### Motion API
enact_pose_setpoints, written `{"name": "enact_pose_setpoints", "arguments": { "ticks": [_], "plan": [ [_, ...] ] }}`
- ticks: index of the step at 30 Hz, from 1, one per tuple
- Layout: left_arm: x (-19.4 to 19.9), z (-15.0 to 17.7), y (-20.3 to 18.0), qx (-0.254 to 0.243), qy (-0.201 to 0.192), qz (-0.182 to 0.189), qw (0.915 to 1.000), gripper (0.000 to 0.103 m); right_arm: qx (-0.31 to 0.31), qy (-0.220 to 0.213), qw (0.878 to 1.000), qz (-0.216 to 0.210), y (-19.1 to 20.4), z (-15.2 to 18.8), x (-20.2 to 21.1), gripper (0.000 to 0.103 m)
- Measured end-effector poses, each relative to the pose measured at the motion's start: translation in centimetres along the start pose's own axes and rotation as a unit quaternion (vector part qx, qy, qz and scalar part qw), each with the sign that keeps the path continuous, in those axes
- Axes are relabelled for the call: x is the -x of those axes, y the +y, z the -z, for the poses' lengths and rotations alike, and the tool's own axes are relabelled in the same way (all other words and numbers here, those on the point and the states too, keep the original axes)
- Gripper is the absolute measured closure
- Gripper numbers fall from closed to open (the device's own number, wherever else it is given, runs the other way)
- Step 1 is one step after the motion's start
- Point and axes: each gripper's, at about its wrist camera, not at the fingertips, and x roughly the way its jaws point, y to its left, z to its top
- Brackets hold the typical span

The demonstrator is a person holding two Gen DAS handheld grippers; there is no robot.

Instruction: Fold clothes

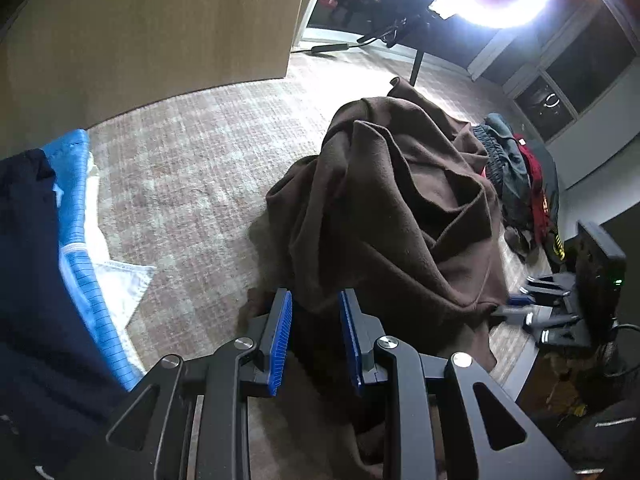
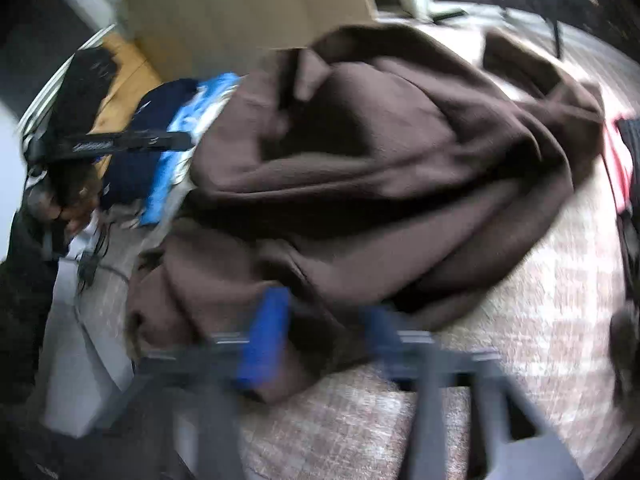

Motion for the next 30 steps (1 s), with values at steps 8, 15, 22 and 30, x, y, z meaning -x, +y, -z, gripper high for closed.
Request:
{"name": "enact_pose_setpoints", "arguments": {
  "ticks": [8,15,22,30],
  "plan": [
    [2.4,0.5,0.5,-0.004,-0.026,-0.005,0.9996,0.079,0.019,-0.062,0.998,0.014,0.6,-0.1,11.1,0.097],
    [2.5,1.0,-3.7,-0.049,-0.023,0.024,0.9983,0.077,-0.049,-0.081,0.976,0.198,-4.8,4.2,20.5,0.095],
    [-1.9,-2.0,-12.1,-0.149,0.02,0.049,0.9874,0.065,-0.191,-0.019,0.959,0.21,-12.3,10.0,18.5,0.074],
    [-7.3,-9.9,-21.2,-0.221,0.03,0.049,0.9735,0.04,-0.164,0.008,0.975,0.152,-13.3,12.3,14.5,0.046]
  ]
}}
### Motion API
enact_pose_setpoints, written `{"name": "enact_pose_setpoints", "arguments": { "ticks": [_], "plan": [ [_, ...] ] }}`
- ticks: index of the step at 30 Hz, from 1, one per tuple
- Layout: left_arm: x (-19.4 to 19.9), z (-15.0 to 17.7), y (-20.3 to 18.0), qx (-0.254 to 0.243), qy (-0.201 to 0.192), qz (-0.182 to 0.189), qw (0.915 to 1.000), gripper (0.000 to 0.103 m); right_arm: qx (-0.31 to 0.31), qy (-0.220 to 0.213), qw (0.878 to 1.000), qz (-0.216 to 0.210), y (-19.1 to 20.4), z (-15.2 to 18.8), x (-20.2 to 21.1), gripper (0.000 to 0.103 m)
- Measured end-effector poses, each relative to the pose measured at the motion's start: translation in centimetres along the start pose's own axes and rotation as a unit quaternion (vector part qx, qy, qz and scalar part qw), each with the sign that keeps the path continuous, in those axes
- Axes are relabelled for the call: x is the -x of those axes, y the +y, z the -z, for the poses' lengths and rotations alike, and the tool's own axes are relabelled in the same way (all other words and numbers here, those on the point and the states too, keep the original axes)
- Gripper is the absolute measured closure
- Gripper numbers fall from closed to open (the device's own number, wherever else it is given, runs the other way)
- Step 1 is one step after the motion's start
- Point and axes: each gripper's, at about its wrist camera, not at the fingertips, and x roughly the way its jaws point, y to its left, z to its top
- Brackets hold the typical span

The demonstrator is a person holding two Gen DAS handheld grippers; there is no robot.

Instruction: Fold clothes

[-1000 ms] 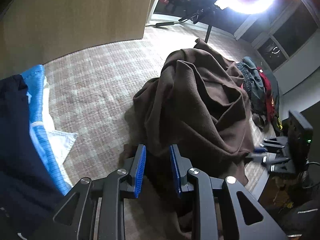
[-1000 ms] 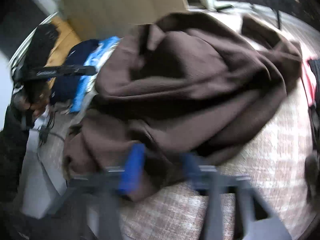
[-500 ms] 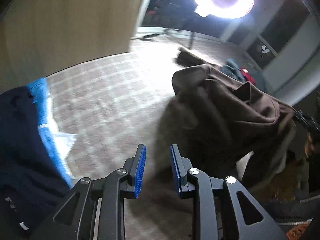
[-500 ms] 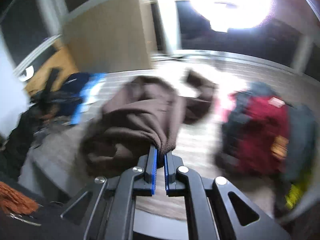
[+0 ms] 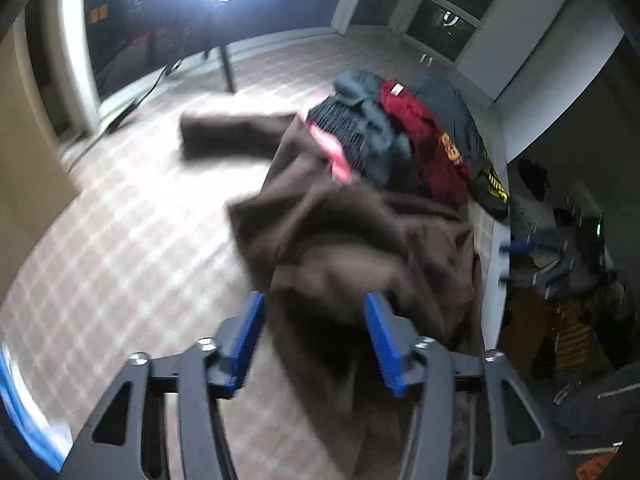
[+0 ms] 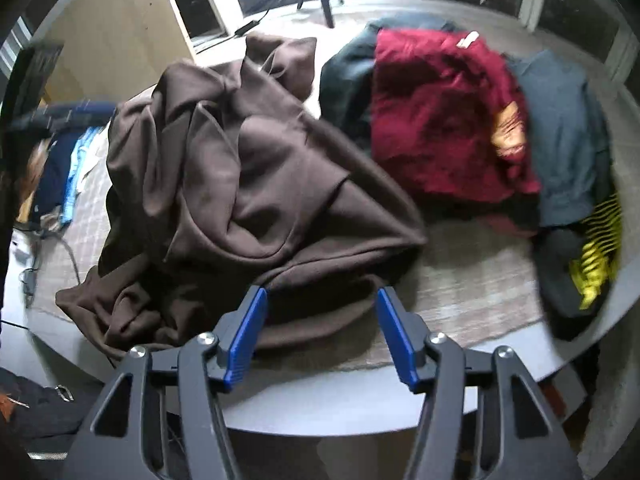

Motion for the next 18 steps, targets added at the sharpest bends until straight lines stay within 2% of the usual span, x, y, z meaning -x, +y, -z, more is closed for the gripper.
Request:
{"name": "enact_pose_setpoints", "arguments": {
  "ticks": [4,6,8,11,12,13,14,15,18],
  "plan": [
    [-4.4,-3.8,0.0,-0.01,0.031,-0.026,0.9991,0.039,-0.038,0.017,0.999,-0.032,-2.0,0.3,-2.5,0.046],
    [-6.6,-4.3,-0.5,-0.016,0.046,-0.031,0.9983,0.046,-0.063,0.023,0.996,-0.058,-2.8,0.3,-3.7,0.046],
    [-8.7,-4.1,-1.1,-0.017,0.064,-0.031,0.9973,0.086,-0.073,0.029,0.994,-0.075,-3.1,0.2,-4.8,0.046],
    [-8.6,-3.0,-0.8,0.038,0.054,-0.001,0.9978,0.095,-0.055,0.025,0.994,-0.088,-2.7,0.3,-5.5,0.046],
    [-7.5,-2.6,-0.4,0.062,0.04,0.015,0.9972,0.096,-0.056,0.018,0.993,-0.1,-2.9,0.3,-5.5,0.054],
    [-6.2,-2.2,0.0,0.082,0.027,0.028,0.9959,0.096,-0.061,0.009,0.991,-0.116,-3.2,0.4,-5.3,0.084],
    [-4.9,-2.0,0.4,0.098,0.014,0.035,0.9945,0.096,-0.069,-0.002,0.988,-0.137,-3.7,0.4,-4.7,0.098],
    [-3.1,-1.8,0.8,0.109,-0.003,0.035,0.9934,0.097,-0.076,-0.013,0.984,-0.159,-4.2,0.3,-4.0,0.099],
    [5.1,-0.6,1.4,0.13,-0.077,0.014,0.9885,0.097,-0.062,-0.06,0.982,-0.166,-4.3,-0.5,-0.4,0.1]
  ]
}}
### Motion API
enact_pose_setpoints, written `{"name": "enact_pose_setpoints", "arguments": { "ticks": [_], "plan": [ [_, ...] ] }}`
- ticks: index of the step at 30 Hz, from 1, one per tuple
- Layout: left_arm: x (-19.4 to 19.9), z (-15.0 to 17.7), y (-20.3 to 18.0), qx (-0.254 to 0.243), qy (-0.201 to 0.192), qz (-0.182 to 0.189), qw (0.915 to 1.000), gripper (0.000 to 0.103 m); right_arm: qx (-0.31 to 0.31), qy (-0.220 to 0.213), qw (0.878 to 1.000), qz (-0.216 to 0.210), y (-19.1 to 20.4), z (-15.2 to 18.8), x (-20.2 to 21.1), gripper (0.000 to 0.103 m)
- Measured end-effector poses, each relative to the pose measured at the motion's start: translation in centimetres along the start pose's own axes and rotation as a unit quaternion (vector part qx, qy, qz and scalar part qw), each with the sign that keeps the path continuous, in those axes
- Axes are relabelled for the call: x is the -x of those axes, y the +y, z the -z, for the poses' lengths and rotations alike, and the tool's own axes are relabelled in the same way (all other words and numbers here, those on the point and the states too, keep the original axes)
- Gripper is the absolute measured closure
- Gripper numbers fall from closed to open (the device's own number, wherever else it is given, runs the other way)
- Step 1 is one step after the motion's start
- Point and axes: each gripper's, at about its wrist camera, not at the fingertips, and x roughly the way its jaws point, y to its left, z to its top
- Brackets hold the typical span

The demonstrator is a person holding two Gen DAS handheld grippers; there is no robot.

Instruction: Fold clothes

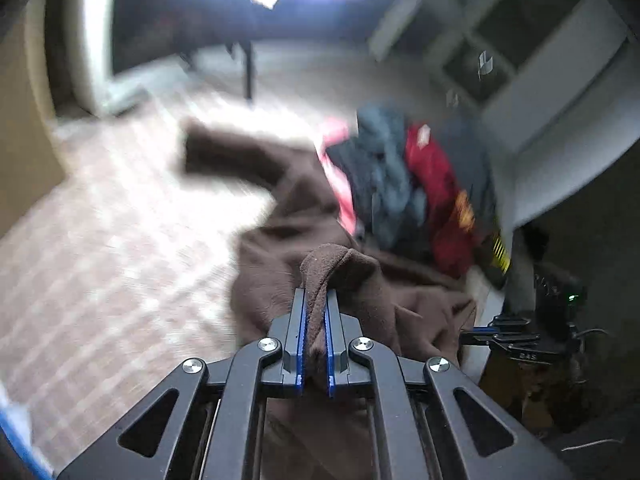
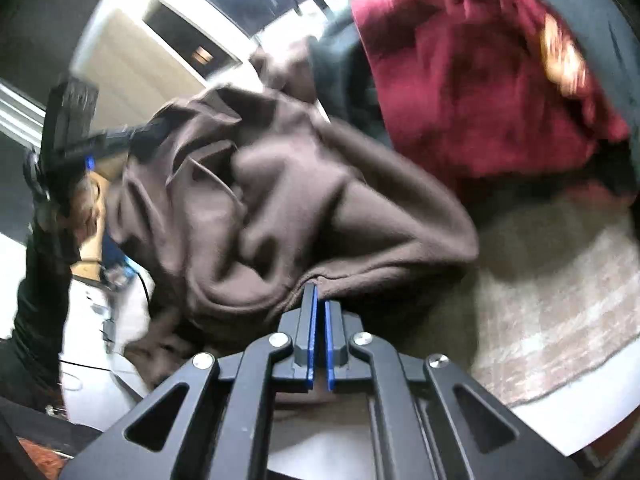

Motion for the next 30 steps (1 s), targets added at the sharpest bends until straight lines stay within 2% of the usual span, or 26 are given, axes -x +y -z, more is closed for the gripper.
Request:
{"name": "enact_pose_setpoints", "arguments": {
  "ticks": [4,6,8,10,12,13,14,15,16,17,18,19,20,21,22,24,26,27,28,29,30],
  "plan": [
    [11.3,0.6,-0.7,-0.001,-0.097,-0.05,0.994,0.097,0.072,-0.087,0.994,-0.009,4.1,-2.8,7.3,0.1],
    [16.6,1.8,-1.8,-0.008,-0.139,-0.076,0.9874,0.097,0.116,-0.137,0.984,-0.008,6.6,-4.3,11.6,0.1],
    [22.2,3.4,-3.0,-0.013,-0.179,-0.1,0.9786,0.097,0.151,-0.17,0.974,-0.018,9.1,-5.4,15.5,0.1],
    [26.1,5.9,-3.4,-0.005,-0.202,-0.115,0.9726,0.097,0.186,-0.197,0.962,-0.02,11.7,-6.2,18.9,0.1],
    [28.8,8.5,-3.0,0.013,-0.214,-0.128,0.9683,0.096,0.212,-0.209,0.955,-0.01,13.5,-7.2,20.2,0.1],
    [29.0,9.9,-2.1,0.033,-0.213,-0.126,0.9684,0.096,0.224,-0.215,0.951,-0.005,14.3,-7.7,20.8,0.1],
    [28.3,12.0,-0.5,0.065,-0.202,-0.114,0.9706,0.095,0.223,-0.207,0.953,-0.007,14.4,-8.0,20.3,0.1],
    [26.9,14.2,1.0,0.093,-0.18,-0.107,0.9734,0.094,0.222,-0.17,0.96,0.002,13.8,-8.0,18.2,0.1],
    [24.6,16.6,2.7,0.121,-0.143,-0.115,0.9755,0.09,0.222,-0.129,0.967,0.012,13.2,-8.0,15.9,0.099],
    [21.8,19.3,4.5,0.152,-0.098,-0.13,0.9748,0.091,0.224,-0.074,0.97,0.051,12.1,-7.1,12.4,0.099],
    [19.8,21.5,5.9,0.18,-0.063,-0.135,0.9723,0.094,0.226,-0.017,0.969,0.094,10.9,-6.1,8.8,0.099],
    [18.1,23.5,7.0,0.205,-0.036,-0.133,0.969,0.096,0.226,0.04,0.964,0.137,9.7,-5.2,5.1,0.099],
    [16.5,25.4,8.1,0.23,-0.008,-0.132,0.9643,0.098,0.216,0.09,0.96,0.153,8.1,-3.6,2.4,0.099],
    [14.8,27.4,9.2,0.254,0.02,-0.13,0.9582,0.099,0.206,0.106,0.961,0.153,7.5,-2.9,1.6,0.099],
    [14.2,28.4,9.7,0.267,0.027,-0.129,0.9548,0.099,0.195,0.117,0.962,0.151,7.0,-2.3,1.1,0.099],
    [14.6,27.6,8.8,0.243,0.004,-0.119,0.9626,0.099,0.207,0.1,0.965,0.124,8.6,-2.7,1.5,0.095],
    [15.0,26.3,7.6,0.211,-0.02,-0.107,0.9713,0.097,0.244,0.08,0.962,0.091,11.9,-3.9,1.4,0.081],
    [14.7,25.3,6.9,0.19,-0.022,-0.098,0.9767,0.093,0.269,0.074,0.958,0.071,13.8,-4.6,0.7,0.061],
    [14.0,24.1,6.0,0.164,-0.019,-0.086,0.9825,0.081,0.288,0.07,0.953,0.059,15.5,-5.0,-0.1,0.045],
    [13.0,23.3,5.4,0.146,-0.011,-0.079,0.9861,0.074,0.311,0.068,0.947,0.046,17.3,-4.8,-0.7,0.043],
    [11.8,22.7,4.9,0.132,0.0,-0.074,0.9885,0.073,0.335,0.07,0.939,0.032,19.0,-4.6,-2.0,0.043]
  ]
}}
